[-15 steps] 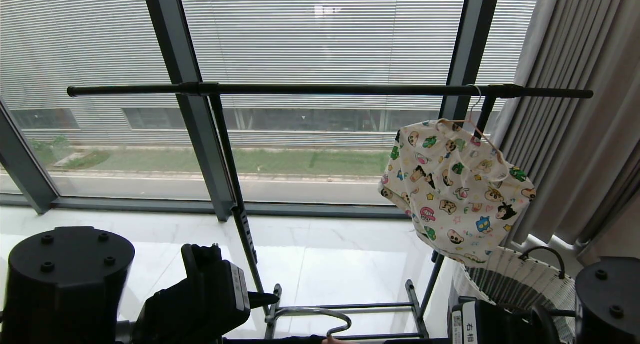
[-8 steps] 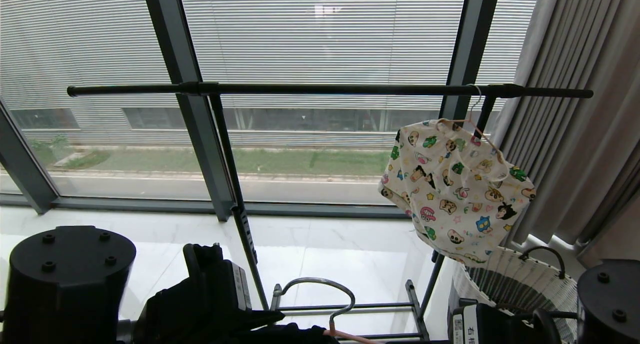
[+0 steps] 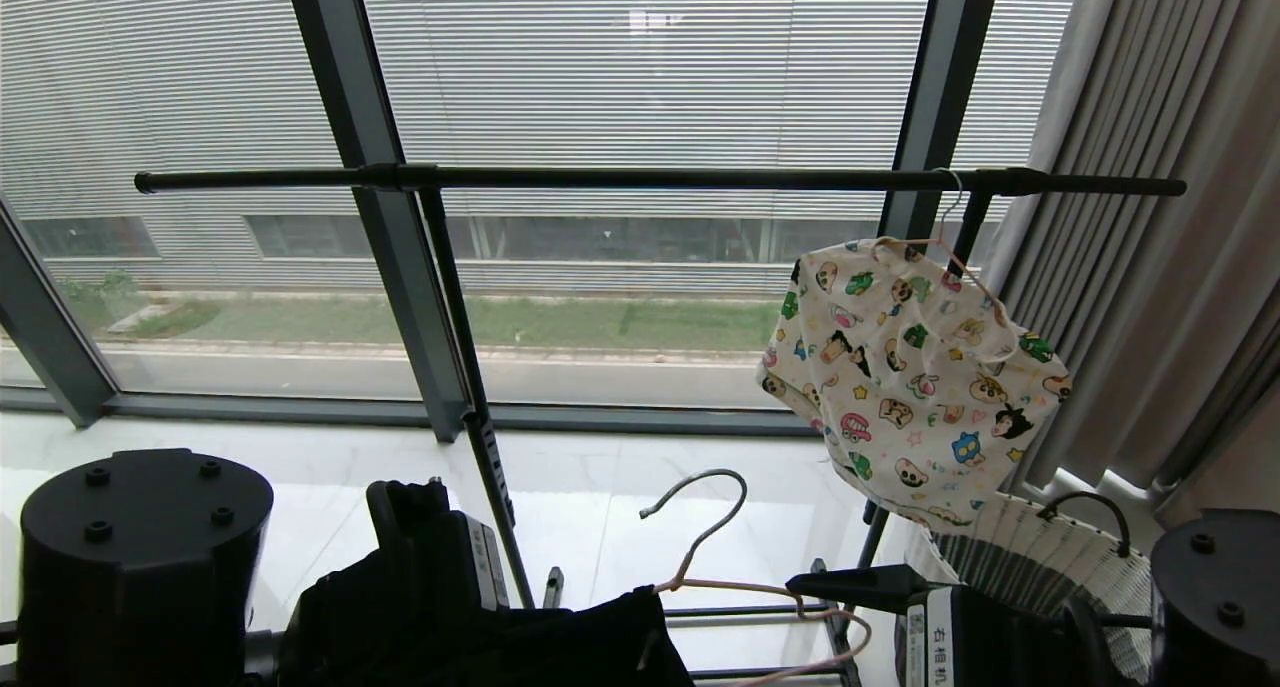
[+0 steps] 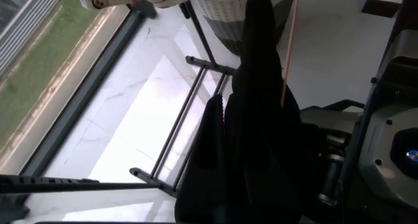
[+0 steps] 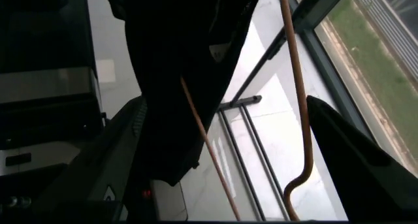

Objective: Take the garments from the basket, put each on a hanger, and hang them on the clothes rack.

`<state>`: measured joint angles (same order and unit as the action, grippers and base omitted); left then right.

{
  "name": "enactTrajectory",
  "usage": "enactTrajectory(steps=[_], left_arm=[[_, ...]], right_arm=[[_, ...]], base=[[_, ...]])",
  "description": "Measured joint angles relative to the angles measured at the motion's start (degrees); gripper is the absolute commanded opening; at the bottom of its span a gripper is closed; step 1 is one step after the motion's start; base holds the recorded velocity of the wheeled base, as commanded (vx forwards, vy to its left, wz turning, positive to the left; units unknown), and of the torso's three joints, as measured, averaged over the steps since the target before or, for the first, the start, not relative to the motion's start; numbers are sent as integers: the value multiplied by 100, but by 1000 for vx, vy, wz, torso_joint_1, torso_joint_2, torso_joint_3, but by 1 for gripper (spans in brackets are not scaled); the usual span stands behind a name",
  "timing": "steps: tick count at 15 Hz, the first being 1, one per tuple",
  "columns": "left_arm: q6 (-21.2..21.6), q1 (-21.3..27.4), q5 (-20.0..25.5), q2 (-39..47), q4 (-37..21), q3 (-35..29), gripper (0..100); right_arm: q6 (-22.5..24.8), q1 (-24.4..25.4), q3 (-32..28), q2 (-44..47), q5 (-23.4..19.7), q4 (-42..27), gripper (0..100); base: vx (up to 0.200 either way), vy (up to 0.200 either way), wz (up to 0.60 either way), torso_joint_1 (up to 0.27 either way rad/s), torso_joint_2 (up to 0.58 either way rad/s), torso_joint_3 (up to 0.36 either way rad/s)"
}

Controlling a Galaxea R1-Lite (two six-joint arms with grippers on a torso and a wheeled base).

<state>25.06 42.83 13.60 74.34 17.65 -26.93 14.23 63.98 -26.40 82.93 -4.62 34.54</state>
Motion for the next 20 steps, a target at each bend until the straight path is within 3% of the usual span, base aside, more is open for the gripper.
enactTrajectory(steps=[5, 11, 14, 20], left_arm=[[24, -265, -6, 5, 906, 308, 0], [15, -833, -80, 5, 1681, 417, 0], [-18, -906, -88, 2, 2143, 404, 0], [-20, -912, -195, -17, 2326, 329, 0]], right_arm=[[-9, -500, 20, -27, 83, 0, 100], [-332, -574, 20, -2, 33, 0, 100], [-1757, -441, -184, 243, 99, 13, 100], [-3256, -172, -1191, 1469, 1302, 27, 100]], base=[[0, 0, 0, 0, 0, 0], [0, 0, 0, 0, 0, 0], [0, 0, 0, 0, 0, 0], [0, 0, 0, 0, 0, 0]])
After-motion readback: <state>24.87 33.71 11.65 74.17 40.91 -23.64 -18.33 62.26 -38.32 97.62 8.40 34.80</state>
